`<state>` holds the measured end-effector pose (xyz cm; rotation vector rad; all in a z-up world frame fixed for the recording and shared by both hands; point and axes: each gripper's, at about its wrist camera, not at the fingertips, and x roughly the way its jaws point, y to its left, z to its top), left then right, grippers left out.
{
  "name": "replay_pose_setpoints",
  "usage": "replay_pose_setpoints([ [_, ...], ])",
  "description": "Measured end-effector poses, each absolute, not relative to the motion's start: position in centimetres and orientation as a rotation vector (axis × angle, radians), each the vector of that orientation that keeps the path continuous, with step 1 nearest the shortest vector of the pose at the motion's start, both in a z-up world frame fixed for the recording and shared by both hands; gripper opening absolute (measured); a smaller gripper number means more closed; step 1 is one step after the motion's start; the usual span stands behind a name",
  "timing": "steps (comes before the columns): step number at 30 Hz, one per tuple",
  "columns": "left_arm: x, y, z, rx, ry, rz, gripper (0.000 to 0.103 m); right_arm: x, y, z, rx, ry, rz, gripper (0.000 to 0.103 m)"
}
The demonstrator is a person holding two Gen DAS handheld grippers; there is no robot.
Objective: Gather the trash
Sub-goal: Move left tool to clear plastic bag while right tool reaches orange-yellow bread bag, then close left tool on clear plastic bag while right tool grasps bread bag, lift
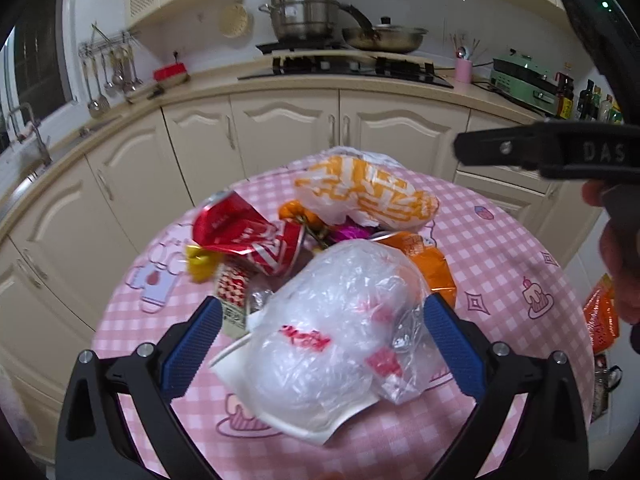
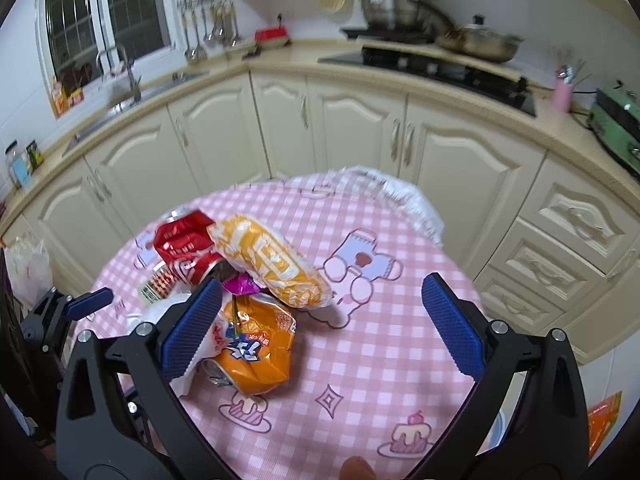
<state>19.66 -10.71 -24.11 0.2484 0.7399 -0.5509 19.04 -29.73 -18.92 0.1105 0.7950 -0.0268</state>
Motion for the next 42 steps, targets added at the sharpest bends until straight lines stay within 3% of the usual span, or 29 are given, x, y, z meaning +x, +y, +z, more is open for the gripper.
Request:
replay_pose_setpoints([
  [1,20.0,-10.9,-24.5,0.241,0.762,-0.568,0.073,20.1,-29.5,-19.7,0.101,0.819,-0.006,0.098],
  [2,20.6,-11.0,-24.9,0.224,0.799,-0.593,0.060,21.0,-29.3,-20.4,0.097,0.838,0.012,0.098],
  [8,21.3,-10.7,-25.1,0.140,0.809,-0.609,0.035,26.7,-27.8,-24.9,0.081,0.970,0.162,0.097],
  [10,21.3,-10.4,-24.9,0.115,0.809,-0.611,0.030,27.6,-28.0,-25.8,0.121,0.989,0.215,0.077],
  [11,21.2,-10.2,-24.8,0.108,0.808,-0.611,0.027,27.9,-28.3,-26.1,0.137,1.004,0.219,0.059],
  [14,21.0,-9.7,-24.4,0.071,0.796,-0.609,0.020,27.2,-29.3,-25.8,0.198,0.983,0.246,0.051],
  [20,20.5,-8.9,-23.1,-0.002,0.759,-0.610,0.015,24.0,-31.4,-22.7,0.314,0.888,0.271,0.049],
  [31,16.9,-9.6,-18.2,-0.028,0.641,-0.622,0.015,16.5,-36.5,-17.3,0.457,0.708,0.285,0.049],
  [36,13.4,-14.7,-15.8,-0.009,0.608,-0.735,0.015,9.9,-42.2,-16.3,0.539,0.624,0.201,0.049],
  [42,9.0,-25.2,-17.2,0.059,0.673,-0.939,0.015,0.0,-53.0,-20.9,0.676,0.617,-0.078,0.049],
])
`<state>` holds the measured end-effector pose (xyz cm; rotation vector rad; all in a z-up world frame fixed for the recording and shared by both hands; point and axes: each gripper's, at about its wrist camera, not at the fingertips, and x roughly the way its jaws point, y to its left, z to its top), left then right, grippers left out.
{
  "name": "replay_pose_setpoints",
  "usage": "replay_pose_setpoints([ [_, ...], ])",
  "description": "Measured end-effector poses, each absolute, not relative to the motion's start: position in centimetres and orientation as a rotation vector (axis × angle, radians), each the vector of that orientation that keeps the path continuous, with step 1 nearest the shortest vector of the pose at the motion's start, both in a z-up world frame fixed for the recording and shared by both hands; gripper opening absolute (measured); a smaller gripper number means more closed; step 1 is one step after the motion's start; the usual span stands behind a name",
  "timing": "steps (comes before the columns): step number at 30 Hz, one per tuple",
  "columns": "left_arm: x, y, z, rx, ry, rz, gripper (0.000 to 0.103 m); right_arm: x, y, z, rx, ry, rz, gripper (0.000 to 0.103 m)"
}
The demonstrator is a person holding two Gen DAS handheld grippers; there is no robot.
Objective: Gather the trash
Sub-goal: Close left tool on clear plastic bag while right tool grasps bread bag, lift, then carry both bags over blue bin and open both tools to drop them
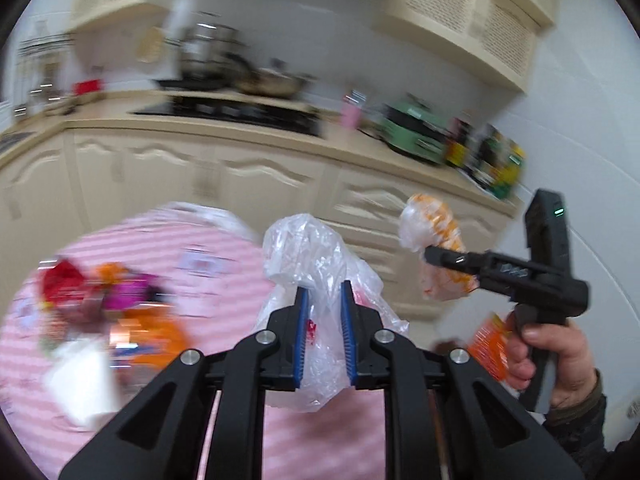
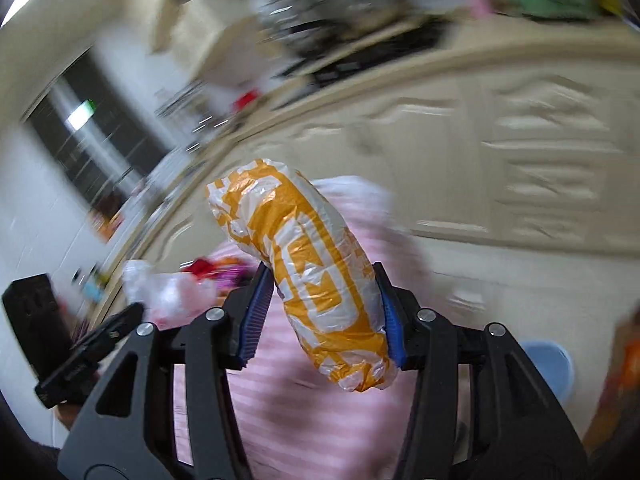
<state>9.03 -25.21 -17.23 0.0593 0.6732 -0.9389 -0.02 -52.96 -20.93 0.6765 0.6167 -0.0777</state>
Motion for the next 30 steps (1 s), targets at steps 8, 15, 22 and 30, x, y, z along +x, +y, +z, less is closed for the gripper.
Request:
replay_pose_setpoints([
  [8,3.2,-41.4,-25.7,0.255,0.885,-1.156,0.015,-8.9,-62.6,-32.7,0.896,0.749,-0.368,0.049],
  [15,2.3,-50.2,-35.9,0.417,1.103,-1.145,0.016,-11.0,-65.6,-41.5,1.071,0.847,-0.437,0.051],
  [22,3.2,-54.9,-40.7,0.526,1.189,-1.076,0.077,-11.2,-68.2,-45.7,1.189,0.871,-0.518,0.096],
  [30,3.8,-53.6,-38.3,0.528,1.101,-1.038,0.091,-12.4,-68.3,-45.0,1.164,0.858,-0.611,0.097],
])
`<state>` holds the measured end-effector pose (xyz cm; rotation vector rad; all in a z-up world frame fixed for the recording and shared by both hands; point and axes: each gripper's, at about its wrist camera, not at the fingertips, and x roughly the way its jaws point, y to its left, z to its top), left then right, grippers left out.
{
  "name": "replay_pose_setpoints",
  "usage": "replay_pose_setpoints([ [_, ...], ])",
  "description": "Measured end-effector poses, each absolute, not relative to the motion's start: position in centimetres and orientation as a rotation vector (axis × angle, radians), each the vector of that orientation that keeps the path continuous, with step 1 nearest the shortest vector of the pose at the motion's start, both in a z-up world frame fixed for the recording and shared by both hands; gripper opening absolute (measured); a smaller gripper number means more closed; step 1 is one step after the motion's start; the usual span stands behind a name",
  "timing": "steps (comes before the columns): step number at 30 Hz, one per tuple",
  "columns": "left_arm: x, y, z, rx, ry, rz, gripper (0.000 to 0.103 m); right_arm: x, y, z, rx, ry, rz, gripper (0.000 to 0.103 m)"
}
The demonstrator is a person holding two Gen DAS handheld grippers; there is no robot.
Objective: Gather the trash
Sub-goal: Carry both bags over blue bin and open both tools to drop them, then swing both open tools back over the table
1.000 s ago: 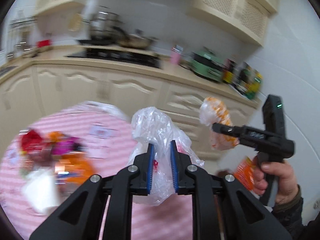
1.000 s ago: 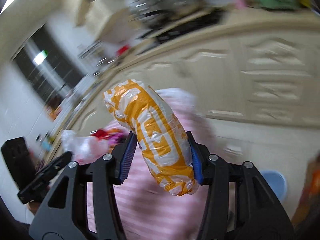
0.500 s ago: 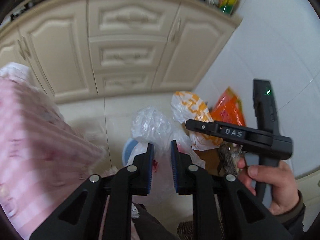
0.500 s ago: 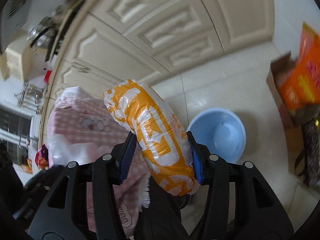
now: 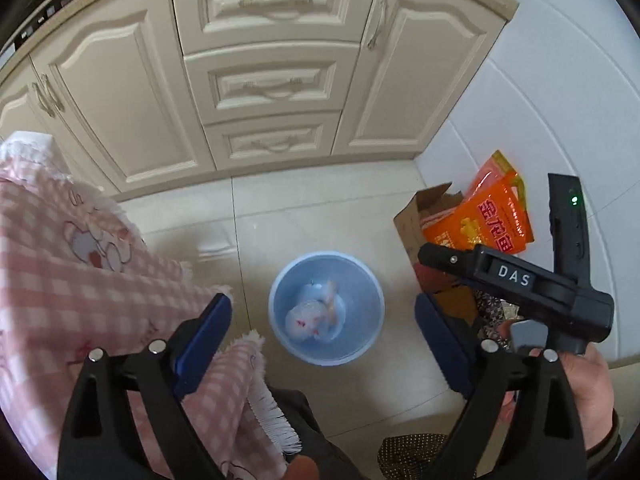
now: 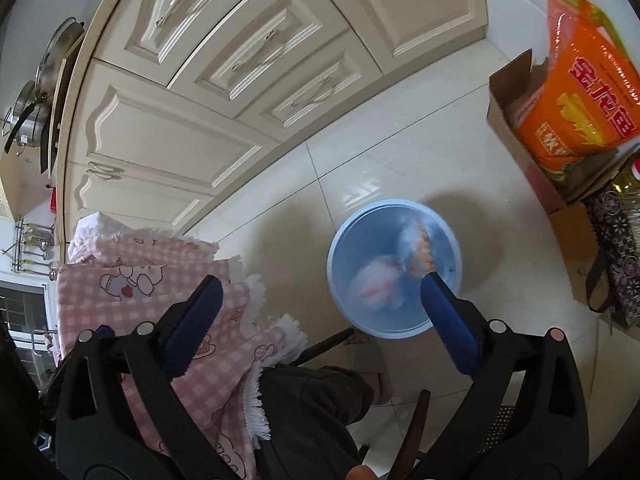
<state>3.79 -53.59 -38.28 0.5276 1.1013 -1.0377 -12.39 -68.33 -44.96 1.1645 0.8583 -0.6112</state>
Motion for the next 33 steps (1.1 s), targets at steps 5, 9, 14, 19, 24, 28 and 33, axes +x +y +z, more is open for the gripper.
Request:
replay_pose_setpoints([
  [5,3.7,-51.3,-35.4,0.487,1.030,-1.032,0.091,-12.1,-67.3,-42.9,1.108,0.853,-0.610,0.097],
  [9,3.9,-49.7,-33.4,0.455,0.985,-1.033,0.091,-11.6,-66.5,-40.7,1.076,0.830,-0.604,0.097],
  [14,4.2,-46.9,-30.2,0.394,0.925,-1.031,0.091,-10.2,-64.9,-36.5,1.011,0.782,-0.578,0.097],
  [19,4.5,-44.1,-26.8,0.354,0.837,-1.006,0.091,-7.8,-62.2,-31.2,0.913,0.727,-0.525,0.097],
  [24,5.5,-39.4,-22.7,0.285,0.746,-0.953,0.091,-4.5,-58.2,-26.2,0.810,0.686,-0.438,0.097],
  [28,6.2,-35.5,-19.9,0.243,0.673,-0.903,0.091,-1.1,-53.9,-22.2,0.719,0.655,-0.329,0.097],
  [33,7.4,-29.8,-16.9,0.189,0.598,-0.813,0.091,2.6,-48.7,-18.7,0.627,0.636,-0.211,0.097],
])
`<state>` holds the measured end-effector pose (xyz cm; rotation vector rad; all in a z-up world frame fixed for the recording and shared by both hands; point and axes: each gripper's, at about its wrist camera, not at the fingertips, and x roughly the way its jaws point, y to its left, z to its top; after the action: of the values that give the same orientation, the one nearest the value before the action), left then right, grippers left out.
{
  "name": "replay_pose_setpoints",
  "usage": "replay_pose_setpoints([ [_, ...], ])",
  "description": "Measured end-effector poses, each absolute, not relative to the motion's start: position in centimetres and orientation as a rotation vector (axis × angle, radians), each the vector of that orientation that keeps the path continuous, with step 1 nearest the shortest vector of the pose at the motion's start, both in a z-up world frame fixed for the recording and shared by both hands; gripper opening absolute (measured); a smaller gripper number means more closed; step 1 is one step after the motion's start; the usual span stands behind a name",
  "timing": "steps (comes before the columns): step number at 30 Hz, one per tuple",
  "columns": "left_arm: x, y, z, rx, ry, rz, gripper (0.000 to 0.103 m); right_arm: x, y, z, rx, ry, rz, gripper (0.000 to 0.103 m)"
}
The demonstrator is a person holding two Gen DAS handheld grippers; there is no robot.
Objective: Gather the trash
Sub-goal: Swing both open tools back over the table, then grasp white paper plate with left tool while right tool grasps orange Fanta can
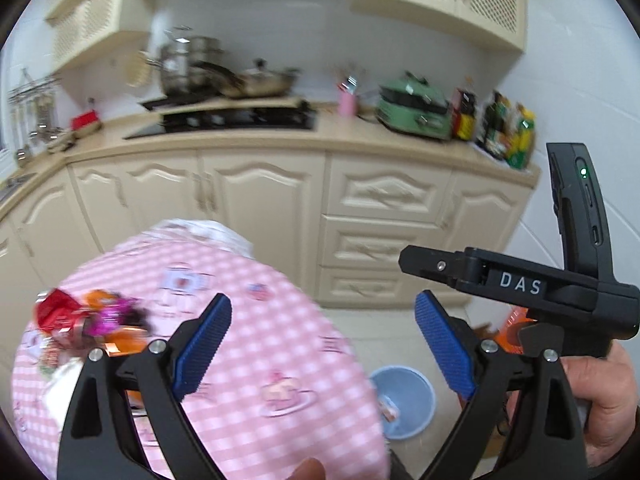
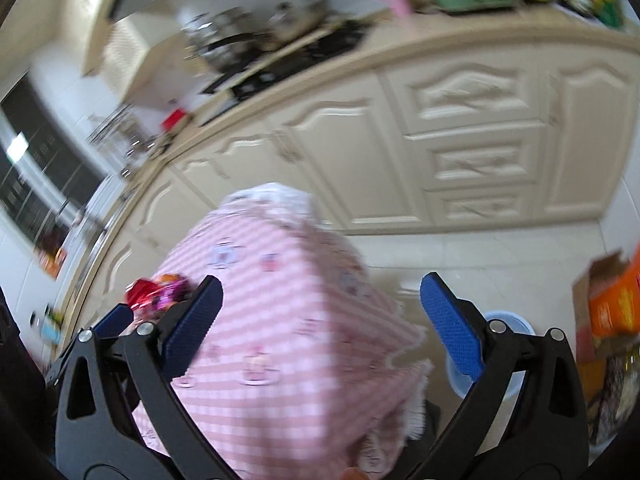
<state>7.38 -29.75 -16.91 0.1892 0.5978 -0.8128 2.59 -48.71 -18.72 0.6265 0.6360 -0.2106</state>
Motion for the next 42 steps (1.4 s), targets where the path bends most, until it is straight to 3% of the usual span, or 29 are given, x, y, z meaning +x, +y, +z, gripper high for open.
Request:
replay_pose_setpoints([
  [16,9.5,-11.4,-14.3,0.087,0.462,-0.473,0.091,10.0,-35.6,-15.4,0.446,0.662,-0.005,0.097],
  [28,15.1,-2.6,-23.5,-0.019,0.745,-0.310,0.091,14.0,-31.2,-21.0,0.413,0.821,0.033,0.097],
  [39,20.9,-2.9,-29.1,-0.231,0.911,-0.410,0.090,17.4,-30.7,-24.9,0.421,0.925,0.036,0.097],
  [40,21.3,-3.1,-29.3,-0.257,0.914,-0.438,0.082,17.9,-30.6,-25.4,0.426,0.937,0.042,0.097],
  [41,21.6,-3.4,-29.5,-0.265,0.920,-0.455,0.066,18.2,-30.6,-25.8,0.431,0.946,0.045,0.097],
  [42,22.0,-3.8,-29.7,-0.268,0.945,-0.475,0.060,18.8,-30.6,-26.5,0.446,0.962,0.052,0.097],
])
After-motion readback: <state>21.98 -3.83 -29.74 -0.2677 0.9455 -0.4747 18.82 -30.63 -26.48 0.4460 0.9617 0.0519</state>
